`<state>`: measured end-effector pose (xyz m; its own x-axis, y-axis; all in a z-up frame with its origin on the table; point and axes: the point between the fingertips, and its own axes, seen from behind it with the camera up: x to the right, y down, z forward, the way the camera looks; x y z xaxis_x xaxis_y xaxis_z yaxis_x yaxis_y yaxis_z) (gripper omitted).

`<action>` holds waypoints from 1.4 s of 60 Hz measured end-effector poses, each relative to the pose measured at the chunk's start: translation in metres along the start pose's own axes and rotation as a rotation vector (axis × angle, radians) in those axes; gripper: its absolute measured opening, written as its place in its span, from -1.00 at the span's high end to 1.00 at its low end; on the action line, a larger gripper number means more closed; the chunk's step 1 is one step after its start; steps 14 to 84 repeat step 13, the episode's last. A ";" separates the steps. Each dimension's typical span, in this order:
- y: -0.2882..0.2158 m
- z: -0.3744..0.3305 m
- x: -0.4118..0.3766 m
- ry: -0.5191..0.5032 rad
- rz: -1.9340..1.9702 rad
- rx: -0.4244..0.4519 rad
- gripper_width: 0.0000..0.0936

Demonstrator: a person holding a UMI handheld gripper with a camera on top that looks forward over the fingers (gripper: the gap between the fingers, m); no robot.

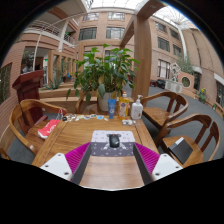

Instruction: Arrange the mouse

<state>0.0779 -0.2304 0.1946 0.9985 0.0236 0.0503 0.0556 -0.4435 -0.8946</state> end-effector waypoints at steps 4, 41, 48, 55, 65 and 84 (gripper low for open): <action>0.006 -0.008 -0.003 -0.008 0.007 -0.009 -0.83; 0.008 -0.017 -0.004 -0.003 0.003 -0.009 -0.82; 0.008 -0.017 -0.004 -0.003 0.003 -0.009 -0.82; 0.008 -0.017 -0.004 -0.003 0.003 -0.009 -0.82; 0.008 -0.017 -0.004 -0.003 0.003 -0.009 -0.82; 0.008 -0.017 -0.004 -0.003 0.003 -0.009 -0.82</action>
